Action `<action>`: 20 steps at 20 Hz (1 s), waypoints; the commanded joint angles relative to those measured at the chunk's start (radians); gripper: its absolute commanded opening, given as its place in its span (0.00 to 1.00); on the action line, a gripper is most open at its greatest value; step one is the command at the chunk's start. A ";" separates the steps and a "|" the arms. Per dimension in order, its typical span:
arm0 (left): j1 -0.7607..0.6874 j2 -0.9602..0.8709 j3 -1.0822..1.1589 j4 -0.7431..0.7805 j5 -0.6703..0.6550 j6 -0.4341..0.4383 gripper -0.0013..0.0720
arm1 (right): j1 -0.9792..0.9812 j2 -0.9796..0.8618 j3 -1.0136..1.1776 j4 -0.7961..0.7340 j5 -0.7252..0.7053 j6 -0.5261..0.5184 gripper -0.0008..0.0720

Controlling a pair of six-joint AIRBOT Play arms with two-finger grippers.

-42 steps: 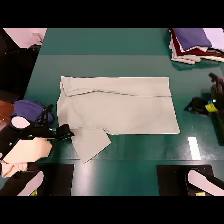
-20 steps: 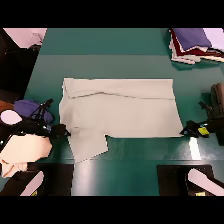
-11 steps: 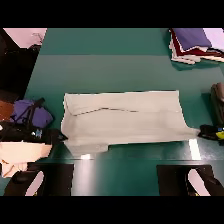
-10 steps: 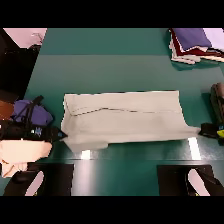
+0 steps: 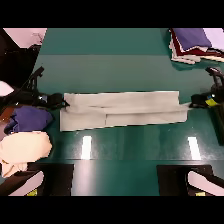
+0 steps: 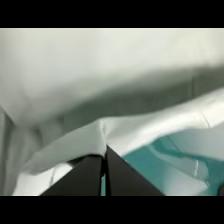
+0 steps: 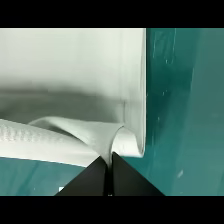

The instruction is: Fold the shirts.

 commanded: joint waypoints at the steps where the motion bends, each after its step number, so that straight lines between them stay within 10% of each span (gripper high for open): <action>1: 0.001 -0.180 0.106 -0.001 0.100 0.016 0.05 | 0.043 -0.182 0.135 0.006 -0.018 0.041 0.04; 5: 0.001 -0.257 0.163 -0.007 0.153 0.016 0.14 | 0.021 -0.325 0.257 0.208 -0.077 0.048 0.04; 6: 0.001 -0.257 0.164 -0.009 0.180 0.014 0.63 | 0.008 -0.355 0.283 0.284 -0.116 0.048 0.09; 7: 0.001 -0.257 0.166 -0.016 0.198 0.006 1.00 | -0.005 -0.379 0.306 0.344 -0.145 0.048 0.38; 8: 0.001 -0.257 0.174 -0.015 0.195 0.005 0.98 | -0.021 -0.399 0.329 0.389 -0.153 0.046 0.68; 12: 0.001 -0.256 0.240 -0.015 0.038 0.009 0.98 | -0.097 -0.394 0.346 0.411 -0.006 -0.075 0.70; 15: 0.001 -0.255 0.241 -0.024 -0.042 0.044 0.06 | -0.182 -0.367 0.260 0.411 0.091 -0.153 0.70; 20: -0.018 -0.256 0.241 -0.058 -0.047 0.042 0.06 | -0.284 -0.388 0.090 0.421 0.045 -0.234 0.70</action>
